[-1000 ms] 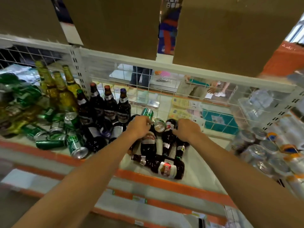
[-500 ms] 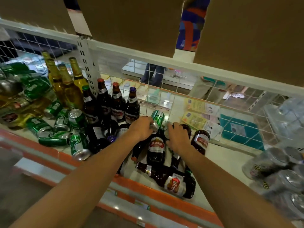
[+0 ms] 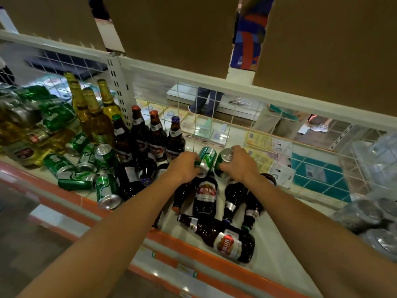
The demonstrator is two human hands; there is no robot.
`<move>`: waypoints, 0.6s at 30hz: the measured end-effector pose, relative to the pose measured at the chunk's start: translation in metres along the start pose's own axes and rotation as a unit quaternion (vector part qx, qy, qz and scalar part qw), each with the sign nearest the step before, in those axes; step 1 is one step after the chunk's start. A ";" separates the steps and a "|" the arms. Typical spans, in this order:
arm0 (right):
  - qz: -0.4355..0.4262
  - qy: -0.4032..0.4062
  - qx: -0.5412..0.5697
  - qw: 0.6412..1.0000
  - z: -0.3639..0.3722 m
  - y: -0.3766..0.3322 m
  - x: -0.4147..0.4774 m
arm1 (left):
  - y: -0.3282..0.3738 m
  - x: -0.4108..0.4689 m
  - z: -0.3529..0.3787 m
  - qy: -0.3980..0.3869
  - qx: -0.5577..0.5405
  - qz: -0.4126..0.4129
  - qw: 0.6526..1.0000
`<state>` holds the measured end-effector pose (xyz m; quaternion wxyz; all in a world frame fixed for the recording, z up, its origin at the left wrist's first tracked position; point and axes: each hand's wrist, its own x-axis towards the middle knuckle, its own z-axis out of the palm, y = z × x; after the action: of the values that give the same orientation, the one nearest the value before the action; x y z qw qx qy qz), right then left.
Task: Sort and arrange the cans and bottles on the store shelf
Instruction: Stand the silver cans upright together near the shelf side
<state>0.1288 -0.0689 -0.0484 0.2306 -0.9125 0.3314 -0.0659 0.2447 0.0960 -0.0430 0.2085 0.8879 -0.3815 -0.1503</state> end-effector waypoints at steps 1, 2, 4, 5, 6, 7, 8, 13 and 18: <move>-0.002 0.010 0.008 1.000 -0.007 -0.007 -0.001 | 0.000 -0.002 -0.004 0.000 -0.009 0.002 1.000; -0.009 0.021 0.010 1.000 -0.015 -0.015 -0.004 | 0.000 -0.005 -0.011 0.000 -0.023 0.004 1.000; -0.030 0.049 0.009 0.998 -0.029 -0.035 -0.010 | -0.002 -0.010 -0.027 -0.001 -0.058 -0.001 0.998; -0.039 0.063 0.011 0.997 -0.036 -0.046 -0.014 | -0.003 -0.013 -0.037 0.000 -0.072 -0.005 0.997; -0.046 0.075 0.016 0.996 -0.042 -0.059 -0.019 | -0.006 -0.017 -0.048 0.000 -0.080 -0.007 0.997; -0.055 0.085 0.024 0.995 -0.049 -0.073 -0.025 | -0.010 -0.023 -0.059 0.002 -0.083 -0.005 0.996; -0.062 0.090 0.031 0.993 -0.054 -0.088 -0.030 | -0.015 -0.028 -0.070 0.008 -0.086 -0.001 0.996; -0.101 0.078 0.061 0.990 -0.059 -0.162 -0.043 | -0.061 -0.063 -0.121 0.043 -0.092 -0.004 0.995; -0.135 0.002 0.084 0.987 -0.025 -0.238 -0.048 | -0.129 -0.109 -0.166 0.071 -0.065 -0.040 0.995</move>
<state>0.2217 0.1132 0.0858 0.2945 -0.9261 0.1994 -0.1259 0.3227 0.2992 0.0502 0.2859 0.8954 -0.3196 -0.1199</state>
